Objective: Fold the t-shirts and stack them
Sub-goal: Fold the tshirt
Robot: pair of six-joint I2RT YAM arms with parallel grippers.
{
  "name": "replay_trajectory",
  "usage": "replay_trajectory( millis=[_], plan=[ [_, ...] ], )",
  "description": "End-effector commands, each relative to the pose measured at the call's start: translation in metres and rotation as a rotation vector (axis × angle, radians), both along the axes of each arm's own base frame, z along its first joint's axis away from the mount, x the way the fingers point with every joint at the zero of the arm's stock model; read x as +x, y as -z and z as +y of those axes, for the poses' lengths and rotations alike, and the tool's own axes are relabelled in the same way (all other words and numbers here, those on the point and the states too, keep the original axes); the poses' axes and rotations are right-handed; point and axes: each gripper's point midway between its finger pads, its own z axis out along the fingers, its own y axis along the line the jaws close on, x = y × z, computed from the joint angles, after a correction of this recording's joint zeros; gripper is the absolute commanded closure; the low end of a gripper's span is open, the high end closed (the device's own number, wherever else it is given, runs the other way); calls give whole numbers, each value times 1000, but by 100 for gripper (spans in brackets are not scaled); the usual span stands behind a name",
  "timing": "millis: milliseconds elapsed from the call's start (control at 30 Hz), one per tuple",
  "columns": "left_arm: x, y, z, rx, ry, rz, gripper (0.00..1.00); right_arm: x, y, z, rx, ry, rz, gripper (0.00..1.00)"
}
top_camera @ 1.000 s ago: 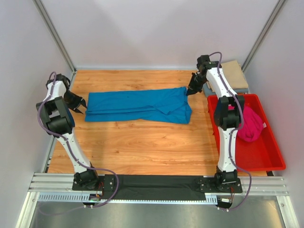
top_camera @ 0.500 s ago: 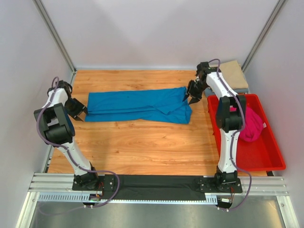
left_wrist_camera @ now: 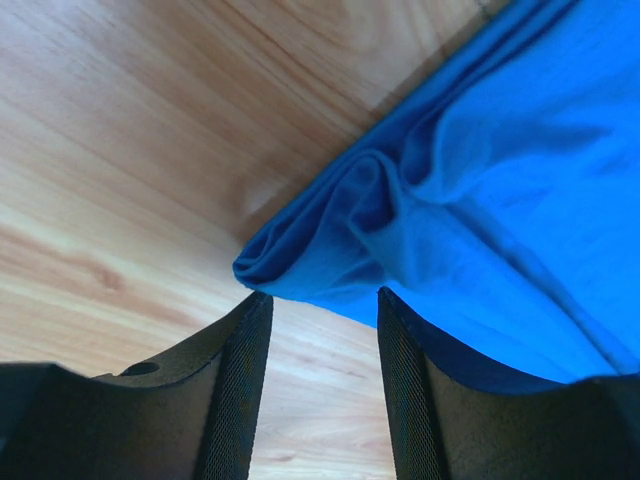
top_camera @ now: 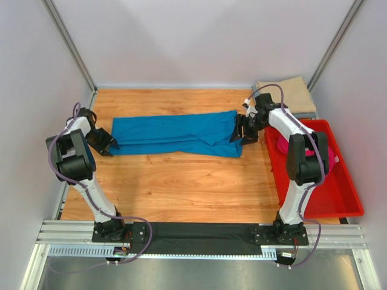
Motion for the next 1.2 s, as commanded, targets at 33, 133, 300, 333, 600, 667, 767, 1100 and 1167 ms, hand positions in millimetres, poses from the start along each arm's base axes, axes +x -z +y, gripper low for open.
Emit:
replay_trajectory(
  millis=[33, 133, 300, 333, 600, 667, 767, 1100, 1167],
  plan=[
    [4, 15, -3, -23, -2, 17, 46, 12, 0, 10, 60, -96, -134, 43],
    [8, 18, 1, -11, -6, 22, 47, 7, 5, 10, 60, -113, -135, 44],
    [8, 19, 6, 17, -4, 36, 48, -5, 3, 10, 78, -116, -165, 43],
    [6, 21, 8, 24, -4, 49, 48, -8, 0, 12, 86, -120, -168, 43],
    [6, 24, 13, 40, 0, 79, 66, -23, 22, 10, 54, -111, -115, 42],
    [8, 24, 14, 44, 4, 81, 75, -26, 27, 11, 17, -122, -103, 42],
    [9, 24, 14, 38, 11, 86, 83, -26, 30, 14, -3, -135, -113, 42],
    [21, 21, 18, 38, 17, 90, 96, -32, 44, 10, -56, -132, -112, 41],
    [23, 21, 20, 40, 17, 92, 99, -28, 46, 6, -89, -124, -114, 41]
  ],
)
